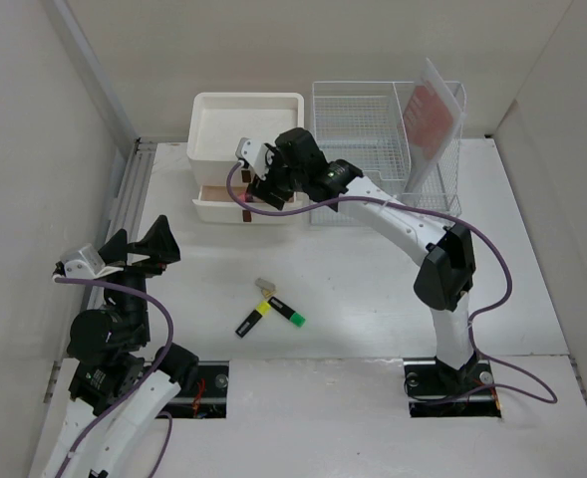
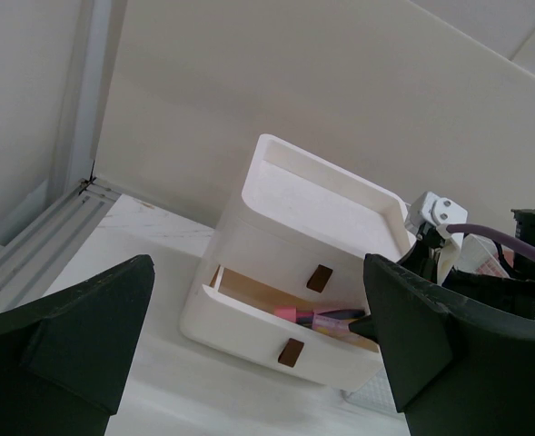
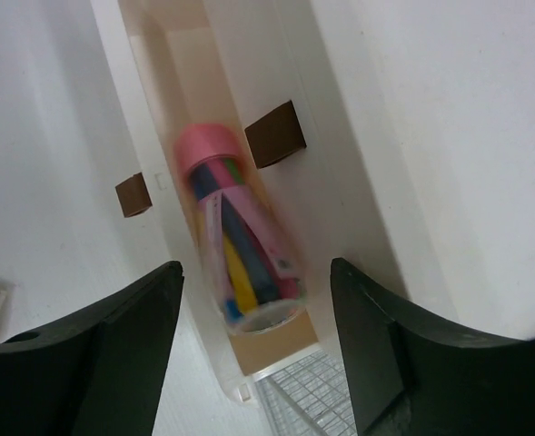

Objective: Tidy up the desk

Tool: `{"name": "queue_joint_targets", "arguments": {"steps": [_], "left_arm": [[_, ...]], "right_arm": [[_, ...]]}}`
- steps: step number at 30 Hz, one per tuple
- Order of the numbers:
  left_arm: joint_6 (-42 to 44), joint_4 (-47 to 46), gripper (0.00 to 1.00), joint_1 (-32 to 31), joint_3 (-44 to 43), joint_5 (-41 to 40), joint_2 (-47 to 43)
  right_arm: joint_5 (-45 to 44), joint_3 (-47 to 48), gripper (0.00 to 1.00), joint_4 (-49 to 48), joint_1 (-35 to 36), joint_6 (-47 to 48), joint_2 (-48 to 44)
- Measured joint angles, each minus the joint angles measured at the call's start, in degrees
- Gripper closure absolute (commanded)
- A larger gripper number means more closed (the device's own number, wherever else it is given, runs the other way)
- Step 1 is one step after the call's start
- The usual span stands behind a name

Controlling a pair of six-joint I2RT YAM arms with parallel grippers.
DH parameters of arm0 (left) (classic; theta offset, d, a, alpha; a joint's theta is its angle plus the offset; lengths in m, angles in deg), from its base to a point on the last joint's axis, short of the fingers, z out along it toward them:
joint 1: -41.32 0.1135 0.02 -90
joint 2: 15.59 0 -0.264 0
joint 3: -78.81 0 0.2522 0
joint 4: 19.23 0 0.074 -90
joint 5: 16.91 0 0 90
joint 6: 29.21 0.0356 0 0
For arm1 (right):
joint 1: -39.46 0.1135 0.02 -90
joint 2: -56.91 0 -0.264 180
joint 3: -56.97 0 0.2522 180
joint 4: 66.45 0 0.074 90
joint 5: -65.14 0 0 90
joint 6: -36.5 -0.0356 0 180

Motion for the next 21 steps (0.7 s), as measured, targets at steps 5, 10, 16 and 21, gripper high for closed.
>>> {"name": "queue_joint_targets", "arguments": {"steps": [5, 10, 16, 21], "left_arm": [[0.0, 0.0, 0.0, 0.0, 0.0, 0.0, 0.02], [0.0, 0.0, 0.0, 0.0, 0.0, 0.0, 0.0], [0.0, 0.0, 0.0, 0.0, 0.0, 0.0, 0.02], [0.0, 0.0, 0.0, 0.0, 0.0, 0.0, 0.02]], "right_arm": [[-0.44, -0.85, 0.24, -0.74, 0.28, -0.02, -0.35], [-0.87, -2.43, 0.24, -1.01, 1.14, -0.02, -1.81], [-0.98, -4.2, 0.61, -1.38, 2.23, -0.2, -6.21], [0.76, -6.67, 0.78, -2.95, 2.54, -0.22, -9.94]]}}
